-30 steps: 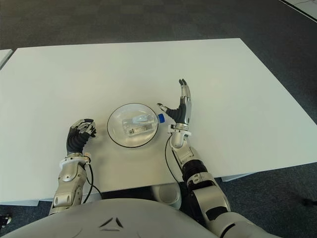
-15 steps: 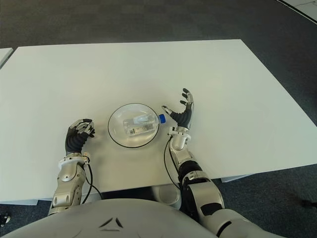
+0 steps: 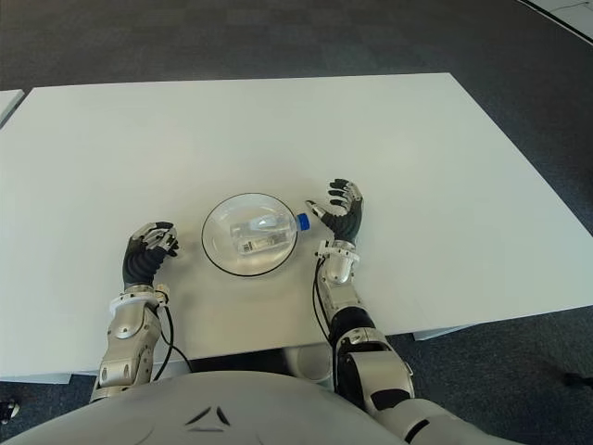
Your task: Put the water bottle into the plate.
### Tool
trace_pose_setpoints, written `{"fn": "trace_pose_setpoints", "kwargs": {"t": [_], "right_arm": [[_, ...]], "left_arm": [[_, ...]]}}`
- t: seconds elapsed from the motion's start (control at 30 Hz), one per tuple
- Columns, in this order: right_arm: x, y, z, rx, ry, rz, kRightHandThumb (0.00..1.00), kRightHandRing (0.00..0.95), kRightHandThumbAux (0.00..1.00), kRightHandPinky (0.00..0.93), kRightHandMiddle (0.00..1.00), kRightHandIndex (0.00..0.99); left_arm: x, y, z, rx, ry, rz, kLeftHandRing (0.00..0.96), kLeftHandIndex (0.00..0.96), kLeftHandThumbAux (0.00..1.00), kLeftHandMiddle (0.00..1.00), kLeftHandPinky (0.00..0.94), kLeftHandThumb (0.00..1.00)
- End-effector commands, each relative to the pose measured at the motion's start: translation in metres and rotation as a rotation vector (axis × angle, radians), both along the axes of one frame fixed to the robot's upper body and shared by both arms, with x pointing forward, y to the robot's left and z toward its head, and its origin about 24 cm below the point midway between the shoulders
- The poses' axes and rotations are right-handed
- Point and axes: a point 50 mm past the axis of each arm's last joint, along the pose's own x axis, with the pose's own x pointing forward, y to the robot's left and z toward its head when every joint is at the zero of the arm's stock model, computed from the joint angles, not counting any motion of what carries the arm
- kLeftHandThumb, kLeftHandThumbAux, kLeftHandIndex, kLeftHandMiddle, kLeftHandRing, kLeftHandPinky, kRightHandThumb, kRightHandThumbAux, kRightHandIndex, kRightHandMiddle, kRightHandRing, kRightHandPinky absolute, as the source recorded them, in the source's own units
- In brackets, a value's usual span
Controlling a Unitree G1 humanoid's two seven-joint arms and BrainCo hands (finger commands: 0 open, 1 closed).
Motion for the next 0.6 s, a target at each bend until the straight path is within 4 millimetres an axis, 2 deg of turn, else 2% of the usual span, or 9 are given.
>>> {"fn": "trace_pose_setpoints", "kwargs": {"t": [0.03,0.2,0.23,0.27,0.33,0.43,0.6], "right_arm": [[-0.0142,0.0004,-0.0166,0.003,0.096,0.01,0.214,0.474,0.998,0.499,0.458,0.405],[-0.0166,0.0019,-0.0174,0.012,0.114,0.034,0.186,0.517,0.998,0.526,0.502,0.453],[-0.0169,0.0021,-0.0175,0.014,0.116,0.037,0.368,0.525,0.904,0.529,0.512,0.443],[-0.018,0.0026,-0.0179,0.021,0.119,0.043,0.486,0.53,0.843,0.531,0.519,0.436],[-0.0195,0.0033,-0.0184,0.032,0.125,0.05,0.589,0.543,0.789,0.535,0.536,0.431],[-0.0209,0.0037,-0.0192,0.048,0.137,0.055,0.663,0.556,0.751,0.543,0.553,0.428],[-0.0242,0.0031,-0.0231,0.081,0.176,0.065,0.696,0.57,0.734,0.555,0.572,0.429]], "left_arm": [[-0.0002,-0.0006,-0.0028,-0.016,0.017,-0.004,0.637,0.434,0.715,0.647,0.631,0.708],[0.0001,-0.0002,-0.0036,-0.032,0.007,-0.005,0.641,0.435,0.714,0.652,0.632,0.708],[0.0001,-0.0001,-0.0037,-0.034,0.006,-0.004,0.64,0.434,0.714,0.652,0.63,0.708],[0.0001,0.0,-0.0039,-0.037,0.005,-0.002,0.64,0.434,0.714,0.652,0.628,0.708],[0.0001,0.0002,-0.0043,-0.042,0.004,0.001,0.638,0.434,0.714,0.649,0.626,0.708],[0.0001,0.0004,-0.0047,-0.042,0.004,0.003,0.639,0.434,0.714,0.648,0.629,0.708],[0.0002,-0.0001,-0.0045,-0.028,0.003,0.001,0.639,0.434,0.714,0.646,0.626,0.708]]}}
